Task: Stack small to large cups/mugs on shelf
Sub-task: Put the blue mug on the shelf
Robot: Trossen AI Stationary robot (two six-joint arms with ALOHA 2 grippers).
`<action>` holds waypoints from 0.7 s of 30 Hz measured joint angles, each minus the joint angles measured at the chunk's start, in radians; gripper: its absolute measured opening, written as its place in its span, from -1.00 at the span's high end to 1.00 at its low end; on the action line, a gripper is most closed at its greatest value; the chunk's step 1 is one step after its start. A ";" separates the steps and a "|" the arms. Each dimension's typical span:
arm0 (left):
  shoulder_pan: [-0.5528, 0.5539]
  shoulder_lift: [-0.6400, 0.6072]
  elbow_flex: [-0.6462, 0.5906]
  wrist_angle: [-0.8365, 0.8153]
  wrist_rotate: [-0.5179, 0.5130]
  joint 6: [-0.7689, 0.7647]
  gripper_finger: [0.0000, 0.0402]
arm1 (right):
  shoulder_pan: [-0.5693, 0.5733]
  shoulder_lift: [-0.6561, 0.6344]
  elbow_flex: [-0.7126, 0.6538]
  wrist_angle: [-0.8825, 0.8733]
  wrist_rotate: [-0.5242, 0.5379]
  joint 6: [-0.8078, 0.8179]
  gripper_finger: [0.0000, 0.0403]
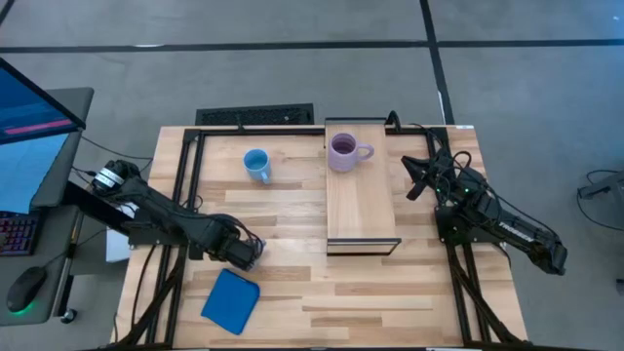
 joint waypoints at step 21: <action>0.001 0.000 -0.072 0.143 0.052 0.023 0.73 | 0.000 0.000 0.000 -0.001 0.000 0.000 0.68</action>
